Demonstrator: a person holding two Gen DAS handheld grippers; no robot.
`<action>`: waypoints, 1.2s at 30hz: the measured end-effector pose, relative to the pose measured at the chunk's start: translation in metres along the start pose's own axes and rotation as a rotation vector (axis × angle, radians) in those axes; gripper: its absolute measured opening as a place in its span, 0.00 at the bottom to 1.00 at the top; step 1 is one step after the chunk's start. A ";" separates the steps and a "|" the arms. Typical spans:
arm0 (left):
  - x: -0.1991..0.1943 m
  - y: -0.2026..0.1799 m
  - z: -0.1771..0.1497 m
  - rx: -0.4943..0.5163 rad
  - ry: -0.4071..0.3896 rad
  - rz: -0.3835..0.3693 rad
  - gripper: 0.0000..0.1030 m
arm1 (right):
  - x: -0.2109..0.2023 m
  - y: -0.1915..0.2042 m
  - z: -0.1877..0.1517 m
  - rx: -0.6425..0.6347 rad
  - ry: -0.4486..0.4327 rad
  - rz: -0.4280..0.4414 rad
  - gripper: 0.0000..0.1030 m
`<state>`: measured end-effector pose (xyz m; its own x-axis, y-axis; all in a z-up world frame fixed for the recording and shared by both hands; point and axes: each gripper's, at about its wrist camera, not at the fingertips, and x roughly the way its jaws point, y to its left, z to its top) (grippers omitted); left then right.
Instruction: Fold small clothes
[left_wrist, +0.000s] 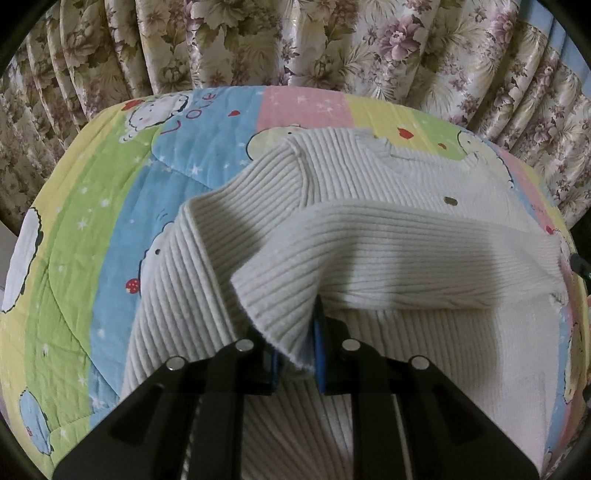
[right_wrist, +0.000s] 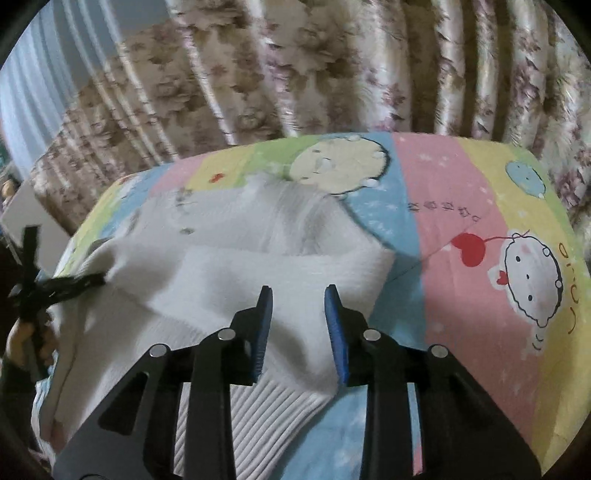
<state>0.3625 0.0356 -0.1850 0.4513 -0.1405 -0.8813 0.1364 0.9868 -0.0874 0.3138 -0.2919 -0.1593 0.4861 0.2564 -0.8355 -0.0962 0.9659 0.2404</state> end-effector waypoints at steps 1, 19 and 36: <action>0.000 0.000 0.000 -0.001 0.001 -0.004 0.14 | 0.010 -0.003 0.003 0.003 0.016 -0.034 0.30; -0.014 0.003 -0.001 0.044 0.034 -0.029 0.14 | 0.012 -0.018 0.018 0.047 -0.024 -0.037 0.01; -0.054 0.014 0.031 0.073 -0.061 -0.014 0.83 | -0.005 0.030 -0.022 -0.051 0.007 -0.008 0.18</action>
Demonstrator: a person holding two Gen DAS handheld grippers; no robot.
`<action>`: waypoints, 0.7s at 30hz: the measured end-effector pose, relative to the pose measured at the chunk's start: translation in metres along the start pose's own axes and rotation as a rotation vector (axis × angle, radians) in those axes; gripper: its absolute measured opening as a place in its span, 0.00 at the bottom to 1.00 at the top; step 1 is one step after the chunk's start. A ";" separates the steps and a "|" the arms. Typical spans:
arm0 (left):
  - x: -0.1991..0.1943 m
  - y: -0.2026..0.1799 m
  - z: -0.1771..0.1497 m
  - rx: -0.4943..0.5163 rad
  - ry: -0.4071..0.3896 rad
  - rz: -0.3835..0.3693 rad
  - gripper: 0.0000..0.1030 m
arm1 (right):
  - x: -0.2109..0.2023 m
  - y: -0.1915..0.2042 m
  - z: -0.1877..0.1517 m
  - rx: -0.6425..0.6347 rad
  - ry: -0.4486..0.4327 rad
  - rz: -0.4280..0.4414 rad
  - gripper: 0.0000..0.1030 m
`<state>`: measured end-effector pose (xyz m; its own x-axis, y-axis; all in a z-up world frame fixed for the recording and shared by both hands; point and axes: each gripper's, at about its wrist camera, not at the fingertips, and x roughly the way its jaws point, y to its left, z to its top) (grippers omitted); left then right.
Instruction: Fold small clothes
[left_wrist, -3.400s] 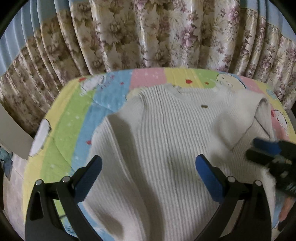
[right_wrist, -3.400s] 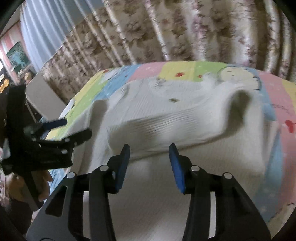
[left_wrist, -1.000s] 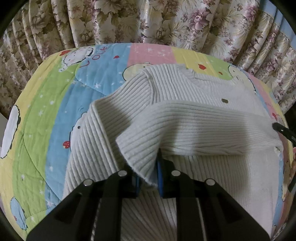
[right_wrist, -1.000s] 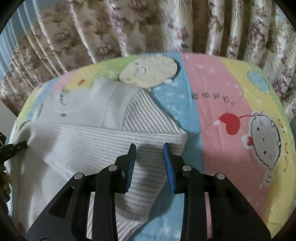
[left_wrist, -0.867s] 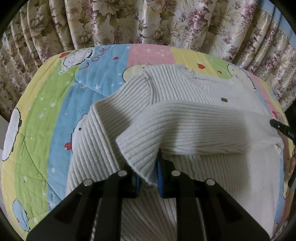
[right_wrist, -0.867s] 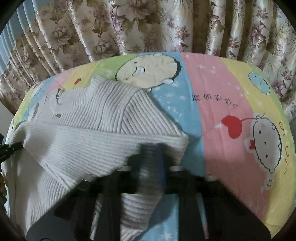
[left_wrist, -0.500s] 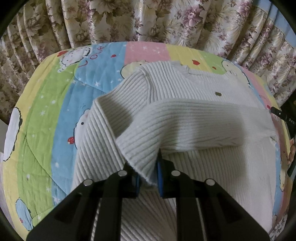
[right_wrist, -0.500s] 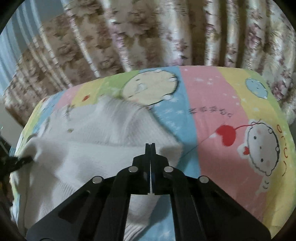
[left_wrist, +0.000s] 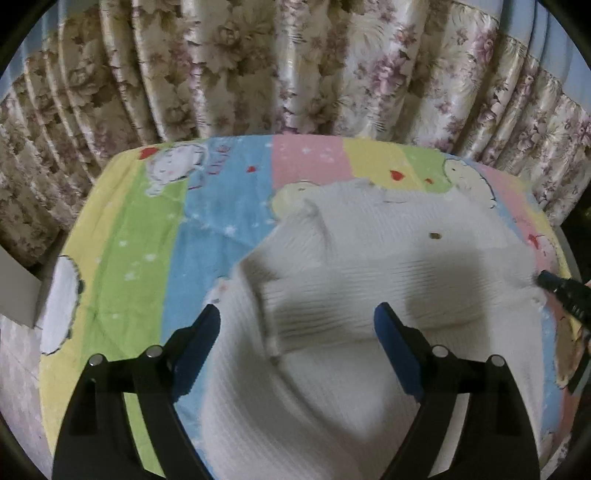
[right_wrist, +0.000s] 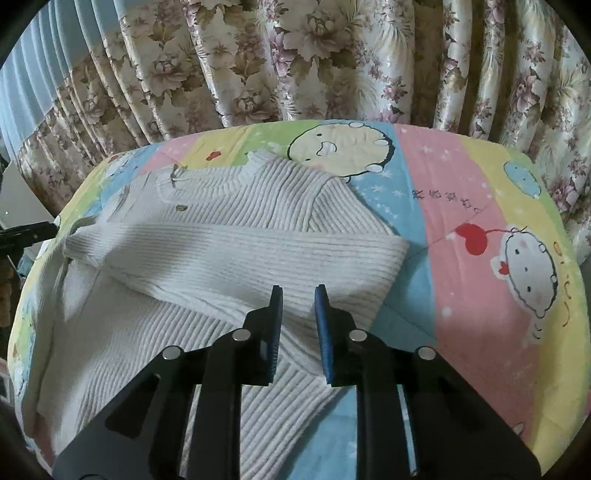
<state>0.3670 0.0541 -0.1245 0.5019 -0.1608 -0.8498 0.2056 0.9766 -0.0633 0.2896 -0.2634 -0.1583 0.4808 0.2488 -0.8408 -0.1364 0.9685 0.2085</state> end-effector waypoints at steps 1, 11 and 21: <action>0.007 -0.011 0.002 0.017 0.011 -0.017 0.83 | 0.000 0.002 0.000 0.005 -0.001 0.009 0.18; 0.071 -0.043 -0.001 0.011 0.121 -0.035 0.80 | 0.019 0.022 -0.021 -0.075 0.039 0.041 0.18; 0.058 -0.029 -0.011 0.010 0.098 -0.008 0.79 | -0.007 0.020 -0.017 -0.129 -0.046 0.114 0.29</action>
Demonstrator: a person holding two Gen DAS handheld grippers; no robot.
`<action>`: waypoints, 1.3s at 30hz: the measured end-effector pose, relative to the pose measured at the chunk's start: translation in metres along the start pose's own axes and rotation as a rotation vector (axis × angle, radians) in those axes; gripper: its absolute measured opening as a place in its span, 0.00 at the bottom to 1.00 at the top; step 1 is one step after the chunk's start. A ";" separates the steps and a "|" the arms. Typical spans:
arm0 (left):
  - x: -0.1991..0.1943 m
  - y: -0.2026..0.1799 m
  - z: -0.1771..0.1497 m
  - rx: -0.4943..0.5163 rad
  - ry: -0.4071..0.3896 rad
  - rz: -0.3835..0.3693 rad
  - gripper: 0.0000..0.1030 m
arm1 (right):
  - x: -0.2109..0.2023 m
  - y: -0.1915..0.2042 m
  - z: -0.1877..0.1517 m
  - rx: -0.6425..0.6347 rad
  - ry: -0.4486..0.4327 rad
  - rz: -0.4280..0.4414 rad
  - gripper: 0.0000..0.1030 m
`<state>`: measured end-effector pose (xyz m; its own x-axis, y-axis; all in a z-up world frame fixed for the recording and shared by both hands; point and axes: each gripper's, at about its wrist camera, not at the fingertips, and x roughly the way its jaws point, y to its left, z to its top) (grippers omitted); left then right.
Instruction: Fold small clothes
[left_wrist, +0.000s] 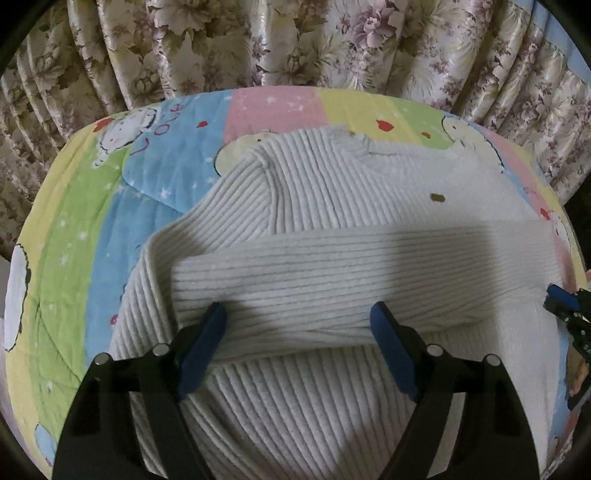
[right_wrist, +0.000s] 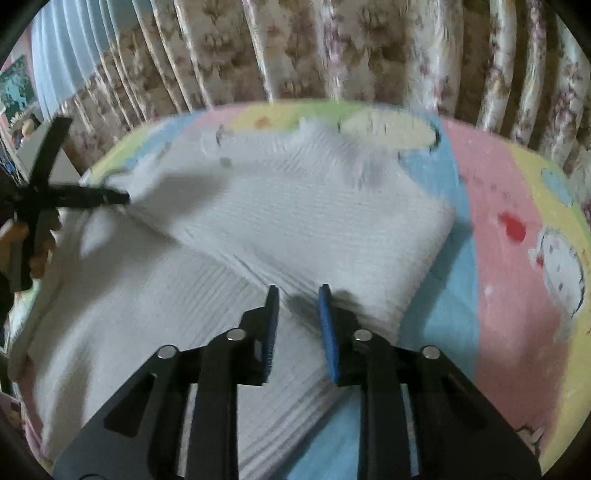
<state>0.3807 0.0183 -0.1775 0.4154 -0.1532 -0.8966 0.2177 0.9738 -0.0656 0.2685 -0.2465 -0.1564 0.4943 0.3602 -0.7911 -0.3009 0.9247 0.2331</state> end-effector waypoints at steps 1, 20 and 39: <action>-0.005 -0.002 0.002 -0.006 -0.012 0.001 0.79 | 0.002 0.003 0.007 0.013 -0.014 -0.003 0.38; -0.001 -0.003 -0.012 -0.014 -0.010 0.177 0.87 | 0.041 -0.019 0.016 0.076 0.058 -0.259 0.34; -0.115 0.032 -0.079 -0.070 -0.071 0.118 0.88 | -0.039 0.090 -0.018 0.072 0.019 -0.023 0.48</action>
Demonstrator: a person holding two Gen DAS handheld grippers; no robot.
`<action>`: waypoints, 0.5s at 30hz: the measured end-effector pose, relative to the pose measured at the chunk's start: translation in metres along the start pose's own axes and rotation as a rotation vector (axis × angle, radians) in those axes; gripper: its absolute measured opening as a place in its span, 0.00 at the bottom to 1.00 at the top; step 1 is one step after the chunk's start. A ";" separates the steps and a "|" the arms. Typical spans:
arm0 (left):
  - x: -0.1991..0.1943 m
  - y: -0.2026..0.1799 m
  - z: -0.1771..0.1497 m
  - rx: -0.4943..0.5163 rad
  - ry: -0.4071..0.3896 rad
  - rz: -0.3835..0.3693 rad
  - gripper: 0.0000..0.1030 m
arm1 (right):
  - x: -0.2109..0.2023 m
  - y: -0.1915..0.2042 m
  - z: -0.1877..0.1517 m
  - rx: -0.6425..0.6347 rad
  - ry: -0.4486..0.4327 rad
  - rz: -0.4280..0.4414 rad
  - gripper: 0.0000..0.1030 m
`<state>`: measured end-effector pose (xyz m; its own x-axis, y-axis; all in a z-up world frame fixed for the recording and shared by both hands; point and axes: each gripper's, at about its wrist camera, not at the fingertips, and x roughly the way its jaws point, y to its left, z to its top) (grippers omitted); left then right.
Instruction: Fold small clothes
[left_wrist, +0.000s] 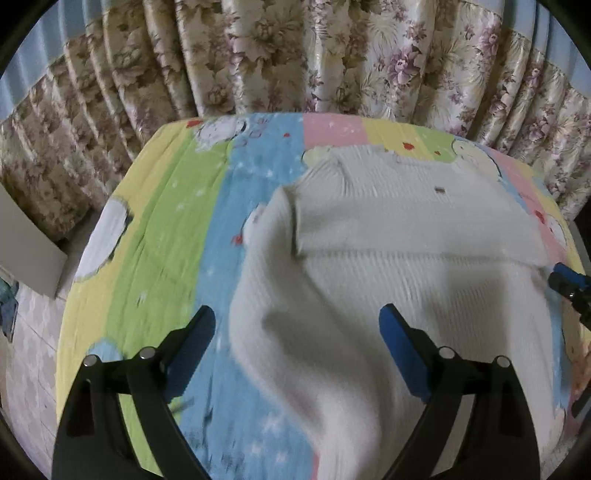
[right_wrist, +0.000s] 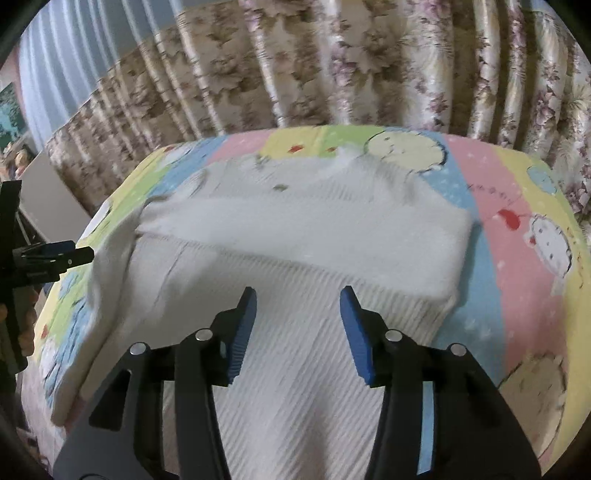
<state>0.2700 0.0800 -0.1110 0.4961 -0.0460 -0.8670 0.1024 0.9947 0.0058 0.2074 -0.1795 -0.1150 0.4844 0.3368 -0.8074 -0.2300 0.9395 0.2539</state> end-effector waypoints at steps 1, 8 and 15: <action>-0.005 0.003 -0.011 -0.003 0.008 0.002 0.88 | -0.002 0.008 -0.006 -0.006 0.004 0.011 0.48; -0.021 0.011 -0.079 -0.011 0.065 -0.008 0.88 | -0.004 0.058 -0.041 -0.045 0.035 0.081 0.49; -0.036 0.008 -0.129 -0.026 0.110 -0.065 0.88 | -0.008 0.089 -0.067 -0.080 0.058 0.103 0.52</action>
<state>0.1420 0.1016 -0.1444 0.3918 -0.1018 -0.9144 0.1079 0.9921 -0.0643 0.1260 -0.1028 -0.1215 0.4055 0.4249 -0.8093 -0.3441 0.8912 0.2955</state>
